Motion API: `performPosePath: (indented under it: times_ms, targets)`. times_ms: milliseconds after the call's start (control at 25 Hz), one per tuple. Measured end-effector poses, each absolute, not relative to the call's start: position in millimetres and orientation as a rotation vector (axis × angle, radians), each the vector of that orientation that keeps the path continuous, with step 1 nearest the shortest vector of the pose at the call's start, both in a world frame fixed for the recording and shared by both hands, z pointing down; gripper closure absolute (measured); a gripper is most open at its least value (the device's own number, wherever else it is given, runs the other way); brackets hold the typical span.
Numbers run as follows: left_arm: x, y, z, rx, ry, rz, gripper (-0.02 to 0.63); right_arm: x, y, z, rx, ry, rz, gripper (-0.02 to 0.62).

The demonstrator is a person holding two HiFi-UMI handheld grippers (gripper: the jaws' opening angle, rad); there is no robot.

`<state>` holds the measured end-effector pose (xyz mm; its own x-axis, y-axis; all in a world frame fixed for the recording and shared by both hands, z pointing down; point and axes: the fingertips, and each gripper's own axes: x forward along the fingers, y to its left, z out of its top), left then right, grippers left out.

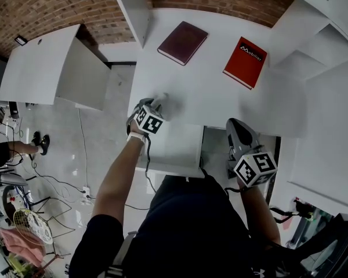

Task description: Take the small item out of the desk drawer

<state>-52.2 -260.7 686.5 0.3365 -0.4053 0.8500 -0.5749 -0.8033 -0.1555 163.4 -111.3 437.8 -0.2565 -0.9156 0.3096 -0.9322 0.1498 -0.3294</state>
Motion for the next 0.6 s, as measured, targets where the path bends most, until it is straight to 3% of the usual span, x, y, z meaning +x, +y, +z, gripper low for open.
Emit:
performPosePath:
  times_ms: [600]
  targets:
    - [-47, -267, 516, 2.704, -1.199, 0.998, 0.454, 146, -150, 405, 1.824, -2.488, 0.602, 0.592]
